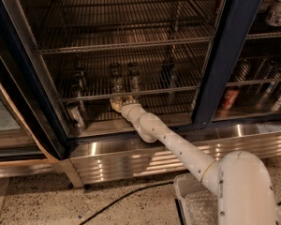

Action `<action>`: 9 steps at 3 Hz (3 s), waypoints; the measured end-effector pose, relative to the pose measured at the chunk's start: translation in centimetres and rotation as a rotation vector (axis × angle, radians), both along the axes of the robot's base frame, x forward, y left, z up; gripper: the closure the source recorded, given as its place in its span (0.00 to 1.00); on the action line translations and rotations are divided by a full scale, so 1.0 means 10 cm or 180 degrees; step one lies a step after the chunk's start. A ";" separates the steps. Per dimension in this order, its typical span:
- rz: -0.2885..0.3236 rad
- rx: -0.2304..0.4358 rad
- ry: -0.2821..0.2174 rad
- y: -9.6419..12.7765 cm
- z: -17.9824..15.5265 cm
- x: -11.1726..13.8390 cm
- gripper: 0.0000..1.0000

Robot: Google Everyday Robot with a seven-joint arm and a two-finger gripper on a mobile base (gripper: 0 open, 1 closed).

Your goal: Pick 7up can from bottom shelf of fridge

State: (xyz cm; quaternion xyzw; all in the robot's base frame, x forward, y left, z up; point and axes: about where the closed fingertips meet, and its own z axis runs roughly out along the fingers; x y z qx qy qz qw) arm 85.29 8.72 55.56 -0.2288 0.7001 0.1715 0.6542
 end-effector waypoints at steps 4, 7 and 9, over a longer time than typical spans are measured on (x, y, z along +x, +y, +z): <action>0.0776 -0.0386 0.0194 -0.19 0.21 -0.90 1.00; 0.1014 -0.0373 0.0037 -0.34 0.48 -1.29 1.00; 0.1620 -0.0518 0.0279 -0.33 0.47 -1.72 1.00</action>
Offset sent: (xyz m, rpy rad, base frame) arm -0.0559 -0.0279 0.0288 -0.1124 -0.0120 0.1148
